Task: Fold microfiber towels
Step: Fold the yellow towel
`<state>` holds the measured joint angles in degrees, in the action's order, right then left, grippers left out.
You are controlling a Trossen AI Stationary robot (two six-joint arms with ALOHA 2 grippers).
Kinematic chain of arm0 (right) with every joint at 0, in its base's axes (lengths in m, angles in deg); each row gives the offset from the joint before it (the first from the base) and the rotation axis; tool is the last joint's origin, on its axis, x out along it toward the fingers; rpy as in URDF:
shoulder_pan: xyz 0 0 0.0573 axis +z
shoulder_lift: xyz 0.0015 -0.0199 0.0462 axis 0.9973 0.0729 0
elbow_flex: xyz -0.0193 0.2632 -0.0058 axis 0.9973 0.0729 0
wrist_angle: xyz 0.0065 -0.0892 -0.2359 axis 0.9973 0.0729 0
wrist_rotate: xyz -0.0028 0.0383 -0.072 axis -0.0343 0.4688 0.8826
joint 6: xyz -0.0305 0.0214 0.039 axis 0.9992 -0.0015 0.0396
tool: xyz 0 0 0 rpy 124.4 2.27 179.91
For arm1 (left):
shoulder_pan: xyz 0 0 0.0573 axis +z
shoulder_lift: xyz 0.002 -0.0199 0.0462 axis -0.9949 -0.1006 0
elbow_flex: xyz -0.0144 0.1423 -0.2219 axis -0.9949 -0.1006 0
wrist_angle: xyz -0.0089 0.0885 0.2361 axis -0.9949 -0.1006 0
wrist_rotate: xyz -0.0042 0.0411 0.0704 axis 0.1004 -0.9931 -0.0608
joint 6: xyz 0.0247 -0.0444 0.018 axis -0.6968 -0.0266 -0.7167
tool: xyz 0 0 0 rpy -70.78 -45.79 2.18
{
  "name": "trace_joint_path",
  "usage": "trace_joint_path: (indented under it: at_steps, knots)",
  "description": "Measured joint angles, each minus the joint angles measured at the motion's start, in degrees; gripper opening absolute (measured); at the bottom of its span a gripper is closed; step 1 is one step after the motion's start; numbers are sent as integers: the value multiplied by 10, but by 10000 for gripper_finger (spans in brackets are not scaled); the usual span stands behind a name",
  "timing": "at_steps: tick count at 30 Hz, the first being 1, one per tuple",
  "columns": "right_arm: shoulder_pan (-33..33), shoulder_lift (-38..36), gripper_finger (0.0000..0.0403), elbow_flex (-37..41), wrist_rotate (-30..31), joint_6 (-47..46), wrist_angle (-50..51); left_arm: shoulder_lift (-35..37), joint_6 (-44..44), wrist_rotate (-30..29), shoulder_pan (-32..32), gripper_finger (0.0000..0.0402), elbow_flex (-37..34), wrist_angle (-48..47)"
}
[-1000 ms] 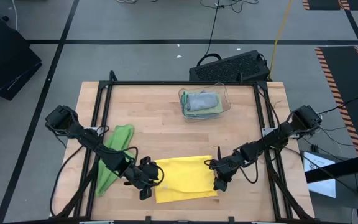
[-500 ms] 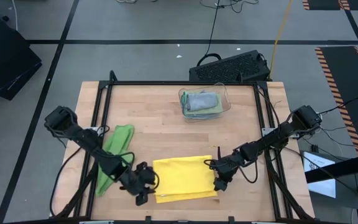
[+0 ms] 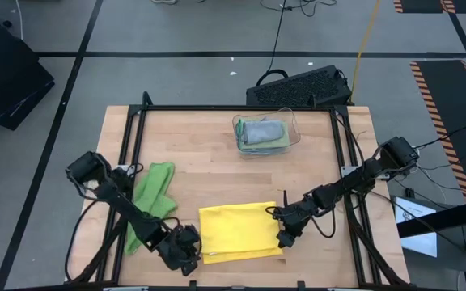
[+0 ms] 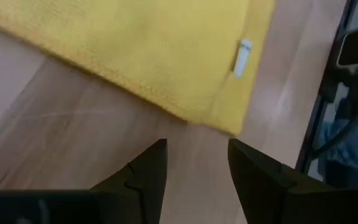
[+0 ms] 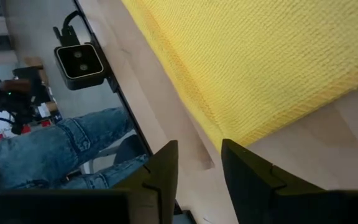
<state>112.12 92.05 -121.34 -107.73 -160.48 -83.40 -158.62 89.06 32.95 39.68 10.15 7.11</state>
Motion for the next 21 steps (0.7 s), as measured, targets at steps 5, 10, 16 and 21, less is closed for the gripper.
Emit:
trace_joint_path:
  at_steps: [5, 10, 16, 21]
  knots:
    - [1, 0, 114, 0, 1, 6, 2, -2, -18, -66, -17, 170, 0, 4]
    - [3, 0, 114, 0, 3, 11, 6, -18, -53, -66, -16, 170, 0, 30]
    - [13, 0, 114, 0, 25, 12, 6, -42, -66, -43, -11, 169, 1, 93]
    - [24, 0, 114, 0, 32, 12, 5, -40, -70, -52, -9, 143, 1, 92]
